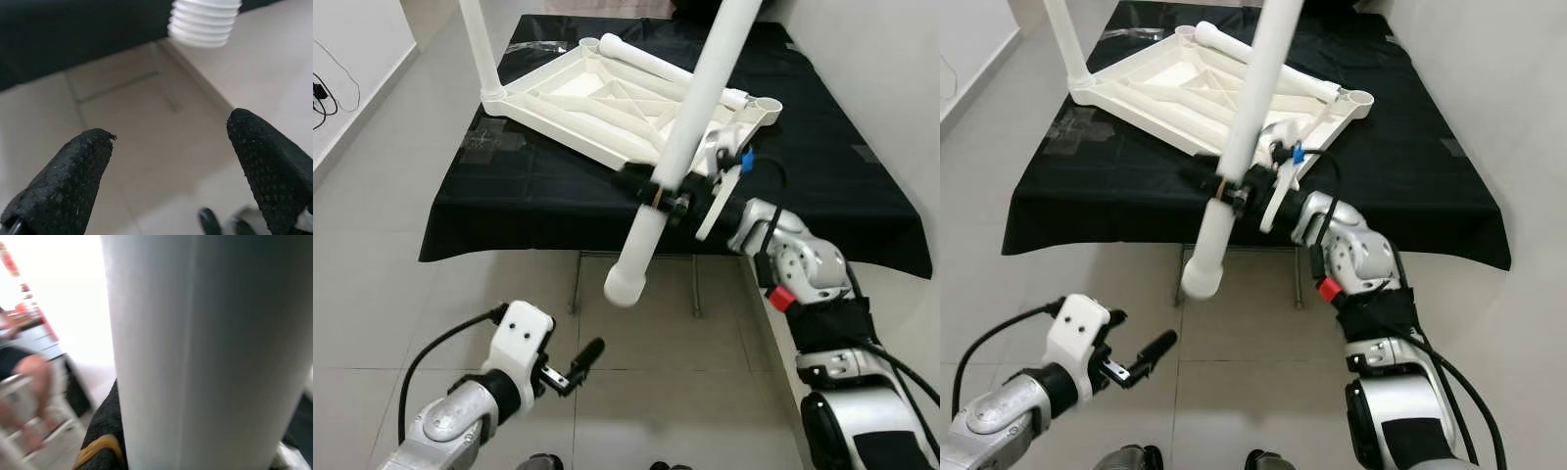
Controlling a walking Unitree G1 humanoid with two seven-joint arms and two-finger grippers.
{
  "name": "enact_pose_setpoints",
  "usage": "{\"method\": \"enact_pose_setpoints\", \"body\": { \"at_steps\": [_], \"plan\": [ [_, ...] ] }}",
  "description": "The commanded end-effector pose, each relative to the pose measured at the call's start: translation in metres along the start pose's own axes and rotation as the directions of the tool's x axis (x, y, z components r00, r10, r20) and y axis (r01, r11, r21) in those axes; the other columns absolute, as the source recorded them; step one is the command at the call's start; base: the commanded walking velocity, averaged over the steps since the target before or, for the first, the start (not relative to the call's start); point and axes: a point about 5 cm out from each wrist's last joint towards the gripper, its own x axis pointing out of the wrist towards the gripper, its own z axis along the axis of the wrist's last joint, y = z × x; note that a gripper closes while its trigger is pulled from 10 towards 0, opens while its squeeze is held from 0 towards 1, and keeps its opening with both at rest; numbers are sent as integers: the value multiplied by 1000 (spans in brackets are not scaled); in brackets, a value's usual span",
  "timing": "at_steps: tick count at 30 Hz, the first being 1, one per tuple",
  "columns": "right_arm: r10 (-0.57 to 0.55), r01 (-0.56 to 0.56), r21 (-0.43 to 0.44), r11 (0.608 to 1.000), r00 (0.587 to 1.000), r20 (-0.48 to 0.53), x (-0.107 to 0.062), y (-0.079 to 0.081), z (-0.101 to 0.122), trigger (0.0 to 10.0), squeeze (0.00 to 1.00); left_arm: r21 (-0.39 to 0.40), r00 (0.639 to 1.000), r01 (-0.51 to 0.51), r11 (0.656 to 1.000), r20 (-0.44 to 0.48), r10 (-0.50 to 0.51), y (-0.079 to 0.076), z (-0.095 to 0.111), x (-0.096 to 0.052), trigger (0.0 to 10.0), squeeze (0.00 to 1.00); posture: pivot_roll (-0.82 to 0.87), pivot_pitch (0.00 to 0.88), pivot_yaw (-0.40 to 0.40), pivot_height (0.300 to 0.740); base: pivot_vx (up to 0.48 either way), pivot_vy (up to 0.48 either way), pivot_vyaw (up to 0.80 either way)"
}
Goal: Building children table
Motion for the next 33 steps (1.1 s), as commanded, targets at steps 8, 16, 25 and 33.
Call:
{"method": "enact_pose_setpoints", "body": {
  "at_steps": [8, 16, 25, 33],
  "plan": [
    [-491, 567, -153, 809, 796, 353, -12, -29, 58, 0, 0, 14, 949, -230, 973, 224, 221, 6, 41, 12, 10000, 0, 112, 149, -36, 740, 0, 0, 0],
    [-517, 632, -182, 753, 740, 431, -12, -19, 67, 10000, 0, -32, 887, -326, 945, 336, 317, 16, 67, 18, 10000, 0, 111, 133, -36, 740, 0, 0, 0],
    [-516, 635, -185, 750, 737, 436, -3, -11, 57, 10000, 0, -21, 866, -352, 936, 372, 334, 19, 75, 23, 10000, 0, 112, 122, -39, 740, 314, 0, 0],
    [-530, 652, -179, 737, 721, 446, -1, -10, 59, 10000, 0, -13, 871, -348, 937, 365, 329, 15, 74, 26, 10000, 0, 109, 124, -42, 740, 388, 0, 0]
  ]
}}
